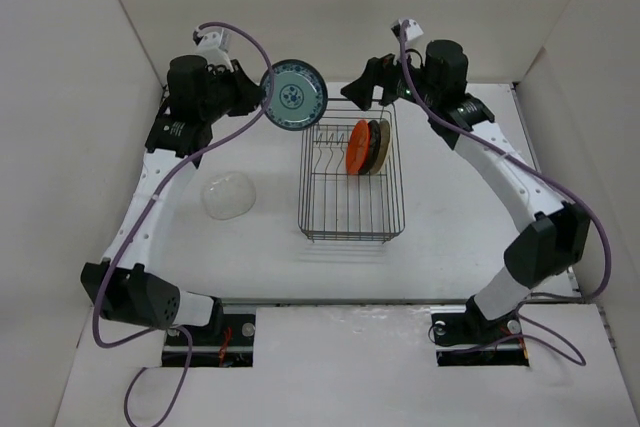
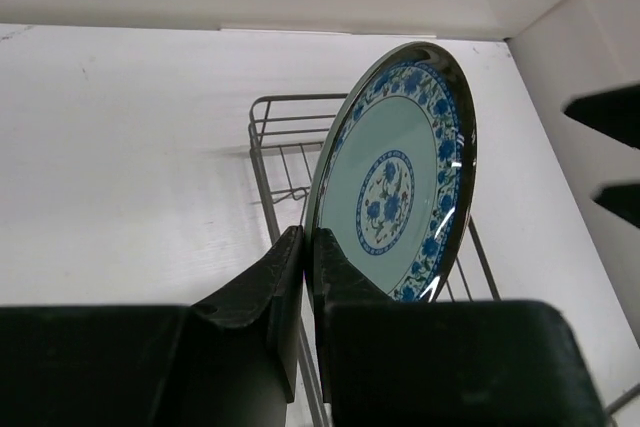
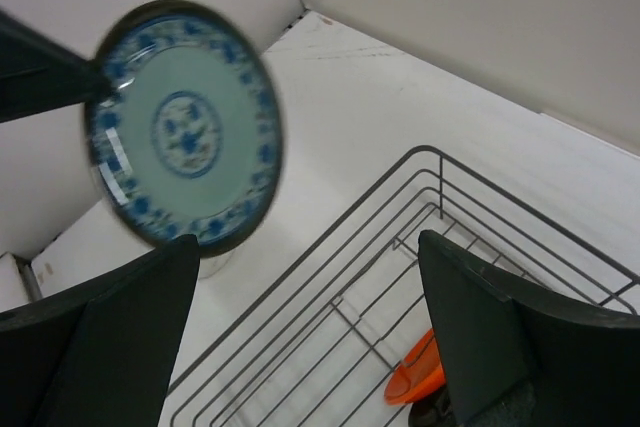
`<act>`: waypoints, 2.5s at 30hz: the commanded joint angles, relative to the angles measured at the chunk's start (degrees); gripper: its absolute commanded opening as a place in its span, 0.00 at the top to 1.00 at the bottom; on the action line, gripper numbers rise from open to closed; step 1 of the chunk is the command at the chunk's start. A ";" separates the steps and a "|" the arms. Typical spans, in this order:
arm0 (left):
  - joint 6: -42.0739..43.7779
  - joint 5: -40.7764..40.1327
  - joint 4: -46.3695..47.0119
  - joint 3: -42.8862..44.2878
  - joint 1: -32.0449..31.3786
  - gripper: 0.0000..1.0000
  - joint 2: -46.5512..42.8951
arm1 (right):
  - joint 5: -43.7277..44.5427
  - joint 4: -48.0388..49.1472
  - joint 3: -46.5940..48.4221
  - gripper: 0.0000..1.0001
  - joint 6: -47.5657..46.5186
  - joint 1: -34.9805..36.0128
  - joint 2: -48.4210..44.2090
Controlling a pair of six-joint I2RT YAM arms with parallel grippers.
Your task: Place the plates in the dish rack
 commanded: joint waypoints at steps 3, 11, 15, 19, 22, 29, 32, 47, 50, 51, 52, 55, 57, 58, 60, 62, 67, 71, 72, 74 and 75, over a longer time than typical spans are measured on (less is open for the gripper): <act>-1.24 5.73 2.46 -3.22 -0.75 1.00 -3.70 | -8.31 6.71 7.23 0.06 2.02 -3.41 5.14; -1.77 9.26 5.27 -4.81 -1.28 1.00 -5.73 | -19.37 12.68 6.10 0.06 8.17 -4.21 7.70; -2.56 12.86 7.90 -5.51 -0.75 1.00 -5.19 | -21.32 13.22 6.10 0.06 9.23 -3.51 9.80; -3.96 17.52 10.71 -7.09 0.65 1.00 -5.81 | -21.32 13.22 5.57 0.07 9.23 -2.36 11.74; -4.59 18.76 11.86 -7.71 1.27 1.00 -6.42 | -22.02 13.22 5.57 0.13 9.23 -0.97 13.06; -5.64 18.76 13.09 -8.85 3.02 1.00 -5.90 | -23.79 13.22 5.57 0.88 10.54 1.50 13.06; -7.04 18.76 14.32 -10.69 4.78 0.90 -5.90 | -20.03 13.22 4.35 1.00 12.92 2.12 10.25; -12.14 -21.59 -3.17 -7.19 7.69 0.00 -7.04 | 81.05 -42.04 18.57 1.00 25.83 16.18 10.68; -12.14 -21.59 -3.69 -7.18 7.69 0.00 -6.51 | 85.72 -47.15 18.58 1.00 29.17 16.80 12.43; -12.14 -21.59 -3.69 -7.18 7.69 0.00 -6.51 | 86.60 -50.38 20.06 1.00 31.27 17.41 13.75; -12.14 -20.98 -3.69 -7.18 7.69 0.00 -6.51 | 87.21 -52.16 21.03 1.00 32.25 17.41 14.46; -12.14 -20.97 -4.22 -6.66 7.69 0.00 -5.37 | 89.50 -56.12 24.98 1.00 33.57 18.73 17.44; -12.14 -20.44 -4.84 -6.66 7.69 0.00 -5.37 | 89.51 -56.66 26.74 1.00 33.58 20.04 18.85; -12.14 -20.44 -4.84 -6.66 7.69 0.00 -5.37 | 89.51 -57.35 28.06 1.00 33.58 20.05 19.99; -12.14 -20.44 -4.84 -6.66 7.69 0.00 -5.37 | 89.51 -57.36 29.21 1.00 33.58 20.58 20.87; -12.14 -21.14 -4.84 -6.66 7.69 0.00 -5.90 | 89.51 -57.36 30.88 1.00 33.58 21.28 22.19; -11.62 -21.15 -4.84 -6.66 7.69 0.00 -5.90 | 89.51 -57.97 33.87 1.00 32.52 22.42 24.66; -11.62 -21.15 -4.84 -6.66 7.69 0.00 -5.90 | 88.98 -57.97 35.10 1.00 31.47 22.42 27.99; -11.62 -21.15 -4.84 -6.66 7.69 0.00 -5.90 | 88.98 -57.97 35.10 1.00 31.47 22.42 28.00; -11.62 -21.15 -4.84 -6.66 7.69 0.00 -5.90 | 88.28 -57.97 35.10 1.00 30.94 22.42 28.97; -11.62 -21.15 -4.84 -6.66 7.69 0.00 -5.90 | 88.27 -57.36 35.10 1.00 30.24 22.42 29.66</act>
